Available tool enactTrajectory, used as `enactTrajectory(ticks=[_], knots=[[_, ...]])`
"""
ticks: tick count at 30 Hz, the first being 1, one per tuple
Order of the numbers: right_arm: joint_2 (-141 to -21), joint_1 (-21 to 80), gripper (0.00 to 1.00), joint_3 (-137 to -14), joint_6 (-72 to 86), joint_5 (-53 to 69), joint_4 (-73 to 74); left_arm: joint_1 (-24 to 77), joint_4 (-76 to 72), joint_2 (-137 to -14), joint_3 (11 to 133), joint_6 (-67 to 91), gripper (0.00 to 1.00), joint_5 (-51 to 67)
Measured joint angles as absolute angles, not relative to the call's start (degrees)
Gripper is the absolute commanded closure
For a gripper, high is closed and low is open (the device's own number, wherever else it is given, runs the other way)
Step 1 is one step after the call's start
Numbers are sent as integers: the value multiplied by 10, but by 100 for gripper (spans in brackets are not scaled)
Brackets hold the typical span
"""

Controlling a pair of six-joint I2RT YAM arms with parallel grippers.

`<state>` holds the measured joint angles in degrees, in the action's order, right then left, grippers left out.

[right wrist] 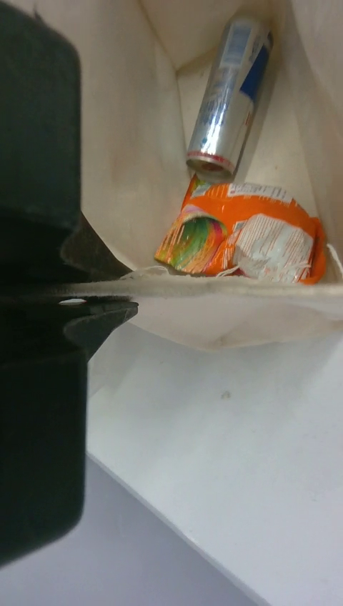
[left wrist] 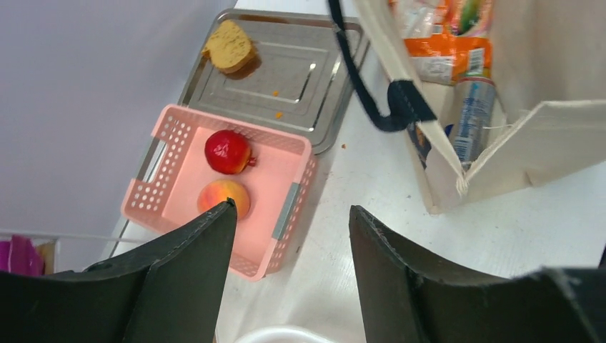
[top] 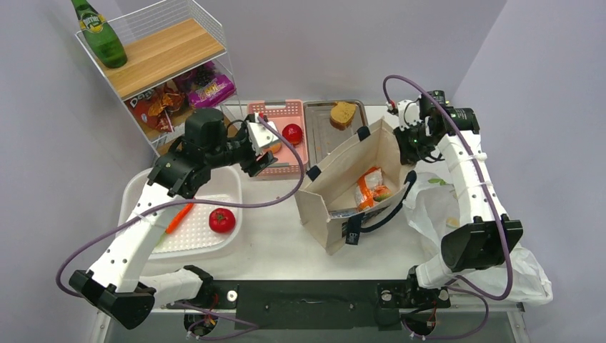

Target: Untie the knot of the grocery bags and take out the mixed food

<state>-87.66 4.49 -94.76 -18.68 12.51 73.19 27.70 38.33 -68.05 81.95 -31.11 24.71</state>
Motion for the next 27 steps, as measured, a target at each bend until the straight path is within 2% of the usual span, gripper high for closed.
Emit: enactTrajectory(ticks=[7,15,23,27], knots=[[-817,78,100,-949,-180,213,671,372,383,-674,813,-344,45,258],[-680,170,100,-881,-143,207,594,526,355,-722,813,-384,48,233],[-672,212,100,-867,-80,177,565,597,307,-800,813,-462,47,183],[-672,216,100,-864,-59,163,562,612,323,-857,854,-503,46,171]])
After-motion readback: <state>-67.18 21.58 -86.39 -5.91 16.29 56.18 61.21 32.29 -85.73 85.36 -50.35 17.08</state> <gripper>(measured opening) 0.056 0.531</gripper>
